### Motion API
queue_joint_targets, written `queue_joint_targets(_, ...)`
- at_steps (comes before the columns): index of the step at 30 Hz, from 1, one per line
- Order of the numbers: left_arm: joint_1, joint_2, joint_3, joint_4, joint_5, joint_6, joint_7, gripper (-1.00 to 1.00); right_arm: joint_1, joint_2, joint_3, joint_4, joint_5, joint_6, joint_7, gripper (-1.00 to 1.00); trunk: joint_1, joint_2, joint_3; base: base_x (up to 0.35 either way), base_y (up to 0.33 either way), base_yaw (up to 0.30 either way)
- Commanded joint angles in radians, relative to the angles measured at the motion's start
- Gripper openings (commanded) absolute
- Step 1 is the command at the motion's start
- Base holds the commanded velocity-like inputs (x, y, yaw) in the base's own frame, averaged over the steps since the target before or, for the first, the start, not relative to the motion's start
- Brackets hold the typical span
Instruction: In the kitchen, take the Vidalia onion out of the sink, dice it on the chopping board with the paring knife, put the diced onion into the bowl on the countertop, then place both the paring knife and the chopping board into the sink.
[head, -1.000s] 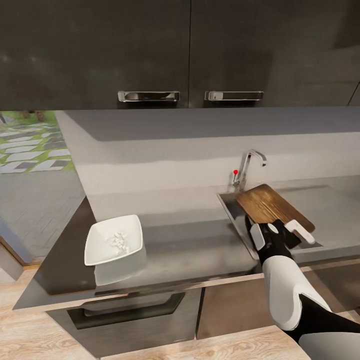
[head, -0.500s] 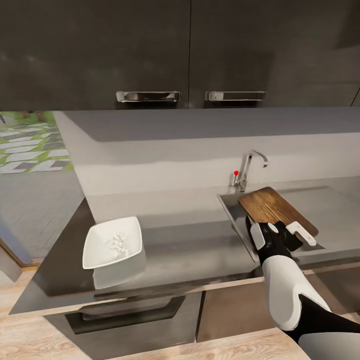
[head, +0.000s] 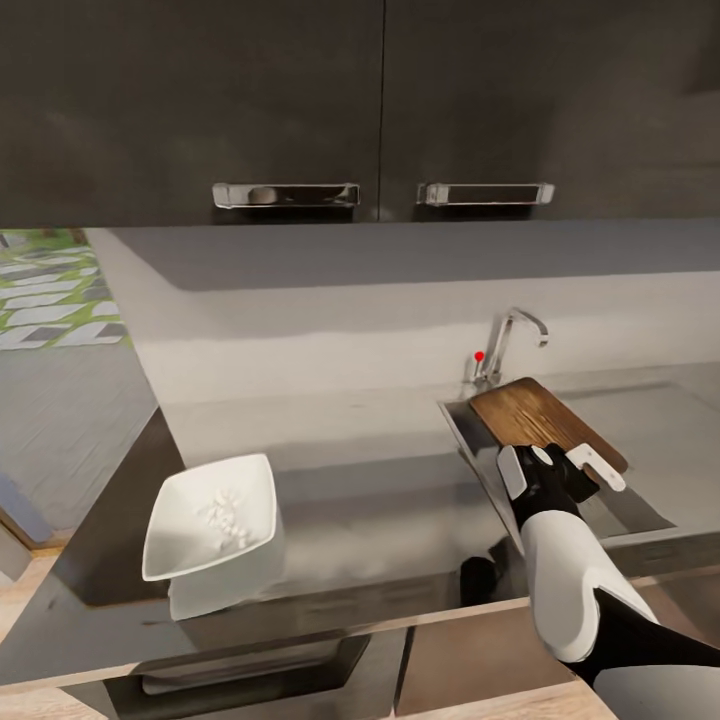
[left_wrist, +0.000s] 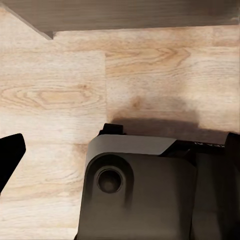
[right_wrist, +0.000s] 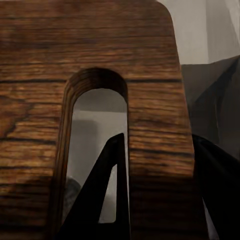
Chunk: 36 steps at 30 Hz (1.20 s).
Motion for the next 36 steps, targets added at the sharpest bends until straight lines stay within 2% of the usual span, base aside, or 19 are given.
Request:
queue_joint_targets(1,-0.002,-0.001,-0.009,0.004,0.007,-0.007,0.002,1.0,-0.001,0.002,-0.003,0.002,-0.023,-0.008,0.002,-1.0,0.0,-0.001,-0.001,0.05,0.0,0.0)
queue_joint_targets(3,-0.002,-0.001,-0.009,0.004,0.007,-0.007,0.002,1.0,-0.001,0.002,-0.001,0.005,-0.069,-0.006,0.017,-1.0,0.0,-0.001,-0.001,0.019,0.0,0.0)
queue_joint_targets(6,-0.002,-0.001,-0.009,0.004,0.007,-0.007,0.002,1.0,-0.001,0.002,0.0,0.006,-0.085,0.007,0.046,-1.0,0.0,-0.001,-0.001,0.006,0.0,0.0)
queue_joint_targets(10,-0.002,-0.001,-0.009,0.004,0.007,-0.007,0.002,1.0,-0.001,0.003,0.0,0.007,-0.091,0.029,0.069,-1.0,0.0,-0.001,-0.001,0.001,0.0,0.0)
queue_joint_targets(19,-0.002,0.0,-0.008,0.004,0.007,-0.007,0.002,1.0,-0.001,-0.001,-0.005,0.01,-0.094,0.034,0.072,-1.0,0.0,-0.001,-0.001,0.01,0.0,0.0)
queue_joint_targets(24,-0.002,0.001,-0.008,0.004,0.007,-0.007,0.002,1.0,-0.001,-0.006,-0.007,0.071,-0.101,0.031,0.072,-1.0,0.0,-0.001,-0.001,0.137,0.0,0.0)
queue_joint_targets(31,-0.002,0.002,-0.008,0.004,0.007,-0.007,0.002,1.0,-0.001,-0.008,-0.008,0.087,-0.105,0.029,0.071,-1.0,0.0,-0.001,-0.004,0.071,0.0,0.0)
queue_joint_targets(36,-0.002,0.002,-0.008,0.004,0.007,-0.007,0.002,1.0,-0.001,-0.012,-0.009,0.088,-0.145,0.028,0.071,-1.0,0.0,-0.001,-0.011,0.004,0.0,0.0)
